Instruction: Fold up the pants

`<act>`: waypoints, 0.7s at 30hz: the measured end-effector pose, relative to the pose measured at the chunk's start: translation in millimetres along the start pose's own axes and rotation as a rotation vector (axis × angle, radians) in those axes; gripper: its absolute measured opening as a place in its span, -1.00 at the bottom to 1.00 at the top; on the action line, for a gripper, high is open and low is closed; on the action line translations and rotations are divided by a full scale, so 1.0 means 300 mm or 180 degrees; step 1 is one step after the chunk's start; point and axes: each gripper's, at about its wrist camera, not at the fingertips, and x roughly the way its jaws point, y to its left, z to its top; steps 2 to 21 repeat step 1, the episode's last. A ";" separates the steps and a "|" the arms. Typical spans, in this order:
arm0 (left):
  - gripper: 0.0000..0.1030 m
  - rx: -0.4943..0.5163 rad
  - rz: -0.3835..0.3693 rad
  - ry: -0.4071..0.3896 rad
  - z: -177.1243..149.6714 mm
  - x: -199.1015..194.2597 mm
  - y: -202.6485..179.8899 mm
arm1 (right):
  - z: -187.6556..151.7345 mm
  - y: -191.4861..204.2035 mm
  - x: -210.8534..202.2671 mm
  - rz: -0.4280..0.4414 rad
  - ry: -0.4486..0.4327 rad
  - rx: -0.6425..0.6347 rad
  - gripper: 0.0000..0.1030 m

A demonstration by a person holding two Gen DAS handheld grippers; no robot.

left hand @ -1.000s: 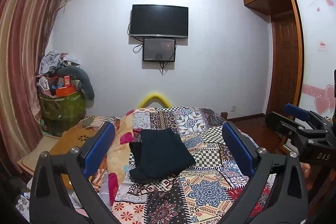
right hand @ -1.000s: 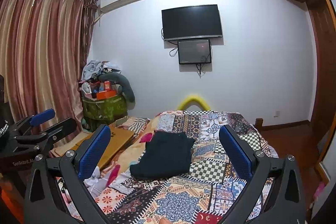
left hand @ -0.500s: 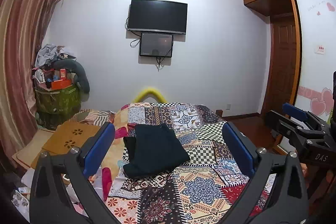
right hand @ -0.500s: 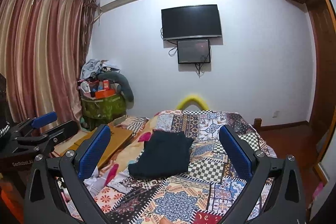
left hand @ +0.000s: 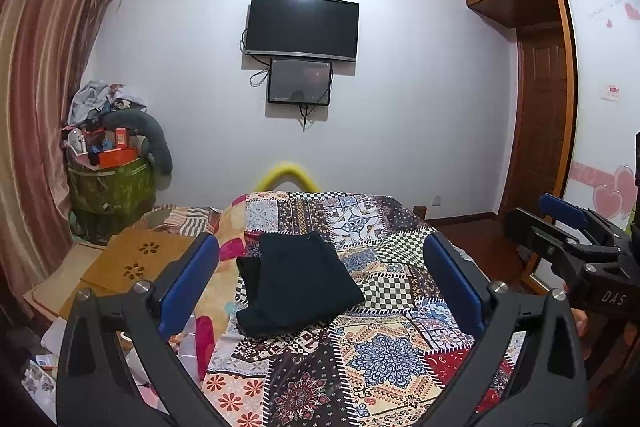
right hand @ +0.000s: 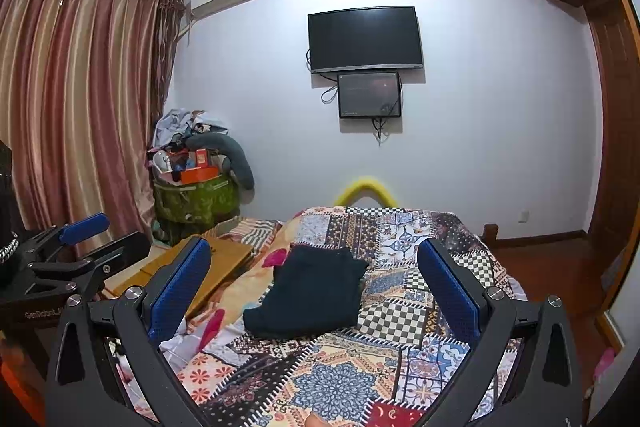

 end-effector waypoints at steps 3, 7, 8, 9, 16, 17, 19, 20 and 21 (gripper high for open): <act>1.00 -0.0002 0.0003 0.0006 -0.001 0.002 0.001 | 0.001 -0.001 0.003 0.0007 0.0007 0.0002 0.99; 1.00 -0.0002 0.0003 0.0006 -0.001 0.002 0.001 | 0.001 -0.001 0.003 0.0007 0.0007 0.0002 0.99; 1.00 -0.0002 0.0003 0.0006 -0.001 0.002 0.001 | 0.001 -0.001 0.003 0.0007 0.0007 0.0002 0.99; 1.00 -0.0002 0.0003 0.0006 -0.001 0.002 0.001 | 0.001 -0.001 0.003 0.0007 0.0007 0.0002 0.99; 1.00 -0.0002 0.0003 0.0006 -0.001 0.002 0.001 | 0.001 -0.001 0.003 0.0007 0.0007 0.0002 0.99; 1.00 -0.0002 0.0003 0.0006 -0.001 0.002 0.001 | 0.001 -0.001 0.003 0.0007 0.0007 0.0002 0.99; 1.00 -0.0002 0.0003 0.0006 -0.001 0.002 0.001 | 0.001 -0.001 0.003 0.0007 0.0007 0.0002 0.99; 1.00 -0.0002 0.0003 0.0006 -0.001 0.002 0.001 | 0.001 -0.001 0.003 0.0007 0.0007 0.0002 0.99; 1.00 -0.0002 0.0003 0.0006 -0.001 0.002 0.001 | 0.001 -0.001 0.003 0.0007 0.0007 0.0002 0.99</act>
